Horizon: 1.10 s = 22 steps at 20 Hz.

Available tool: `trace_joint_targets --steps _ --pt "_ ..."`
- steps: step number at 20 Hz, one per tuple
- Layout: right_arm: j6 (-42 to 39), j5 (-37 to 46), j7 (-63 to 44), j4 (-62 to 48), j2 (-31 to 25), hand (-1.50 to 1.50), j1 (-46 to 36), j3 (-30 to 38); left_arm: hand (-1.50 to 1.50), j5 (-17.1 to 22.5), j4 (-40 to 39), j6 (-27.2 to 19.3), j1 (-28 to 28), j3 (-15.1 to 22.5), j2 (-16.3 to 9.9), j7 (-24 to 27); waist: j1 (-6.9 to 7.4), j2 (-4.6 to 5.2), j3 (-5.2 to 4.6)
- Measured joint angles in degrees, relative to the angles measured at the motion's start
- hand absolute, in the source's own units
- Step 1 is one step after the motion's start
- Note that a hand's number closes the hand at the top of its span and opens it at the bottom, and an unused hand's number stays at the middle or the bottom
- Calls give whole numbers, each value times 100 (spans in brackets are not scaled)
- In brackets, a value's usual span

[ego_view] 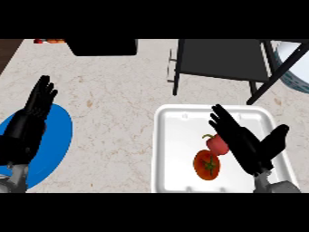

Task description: Pick the bell pepper from the tray and place it in the tiered shelf

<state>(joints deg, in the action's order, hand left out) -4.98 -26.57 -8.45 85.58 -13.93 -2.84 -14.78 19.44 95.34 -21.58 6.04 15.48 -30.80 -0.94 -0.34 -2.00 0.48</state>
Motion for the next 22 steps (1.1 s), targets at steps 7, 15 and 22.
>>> trace_joint_targets --steps 7,15,22 --pt "-15 1163 1089 632 -1458 150 -675 992 0 362 -612 55 -520 -47 79 -542 -164 142 -83" --pt "-186 2125 2900 -798 -2422 -150 -500 1835 0 764 -1338 537 -507 -18 355 -970 -25 225 -50" --pt "-1172 2368 3468 -443 -3073 -150 -142 1762 0 774 -1716 793 -349 -171 463 -1029 -27 186 -35"
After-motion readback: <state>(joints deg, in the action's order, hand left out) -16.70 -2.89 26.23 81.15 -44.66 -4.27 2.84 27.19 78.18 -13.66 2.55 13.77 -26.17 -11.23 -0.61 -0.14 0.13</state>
